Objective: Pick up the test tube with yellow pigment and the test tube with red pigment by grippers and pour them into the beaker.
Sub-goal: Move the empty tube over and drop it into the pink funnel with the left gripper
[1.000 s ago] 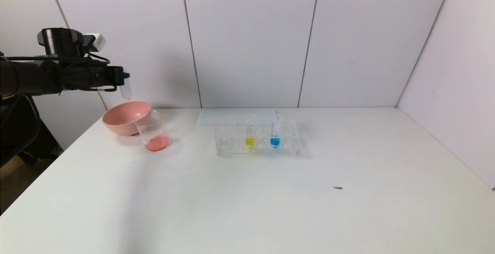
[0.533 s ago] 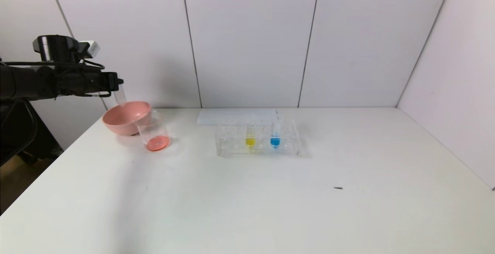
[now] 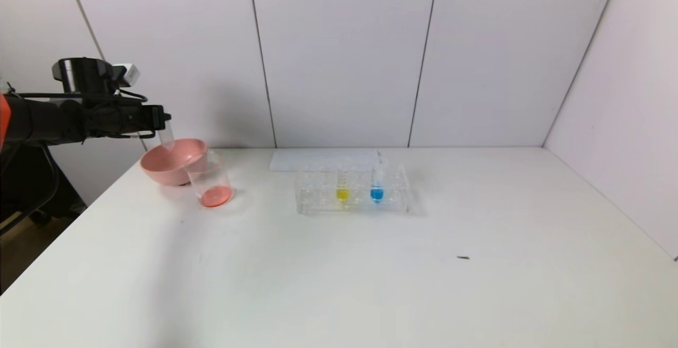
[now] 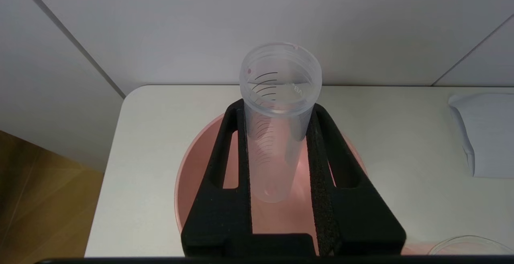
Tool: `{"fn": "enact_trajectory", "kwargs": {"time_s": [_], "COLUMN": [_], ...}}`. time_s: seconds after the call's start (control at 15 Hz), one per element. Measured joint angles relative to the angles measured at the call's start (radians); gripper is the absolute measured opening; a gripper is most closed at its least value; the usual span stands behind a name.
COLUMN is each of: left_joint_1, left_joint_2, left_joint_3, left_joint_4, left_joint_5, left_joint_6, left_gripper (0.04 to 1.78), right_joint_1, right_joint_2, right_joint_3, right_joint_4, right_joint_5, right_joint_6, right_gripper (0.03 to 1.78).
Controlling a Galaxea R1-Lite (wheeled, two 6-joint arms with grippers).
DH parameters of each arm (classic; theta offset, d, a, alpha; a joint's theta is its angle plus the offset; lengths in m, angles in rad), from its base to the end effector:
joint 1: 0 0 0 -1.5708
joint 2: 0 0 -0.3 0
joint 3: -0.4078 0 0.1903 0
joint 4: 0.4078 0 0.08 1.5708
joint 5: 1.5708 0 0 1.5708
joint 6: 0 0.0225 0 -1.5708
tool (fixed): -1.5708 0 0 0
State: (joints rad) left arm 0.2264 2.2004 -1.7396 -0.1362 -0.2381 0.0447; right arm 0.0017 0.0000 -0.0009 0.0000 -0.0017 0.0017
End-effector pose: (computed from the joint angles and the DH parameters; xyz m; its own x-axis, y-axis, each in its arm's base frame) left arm 0.4526 0.0988 0.1999 0.9505 -0.0231 -0.3099 0.0136 0.9994 -0.0328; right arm -0.0229 -0.0001 0.0757 1.0000 0.0000 0.0009 0.0000 1.0000 0.0017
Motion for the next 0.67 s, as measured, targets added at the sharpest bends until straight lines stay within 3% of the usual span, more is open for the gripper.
{"fn": "enact_trajectory", "kwargs": {"time_s": [0.67], "left_joint_1": [0.011], "left_joint_2": [0.086], "left_joint_3": [-0.013], "left_joint_4": [-0.087], "left_joint_5": [0.0], "left_joint_6": [-0.017], "left_gripper": [0.43], "right_joint_1": [0.0], "right_joint_2": [0.0], "right_joint_3": [0.0], "right_joint_4": [0.0], "right_joint_5": [0.0], "right_joint_6": [0.0], "right_gripper": [1.7]}}
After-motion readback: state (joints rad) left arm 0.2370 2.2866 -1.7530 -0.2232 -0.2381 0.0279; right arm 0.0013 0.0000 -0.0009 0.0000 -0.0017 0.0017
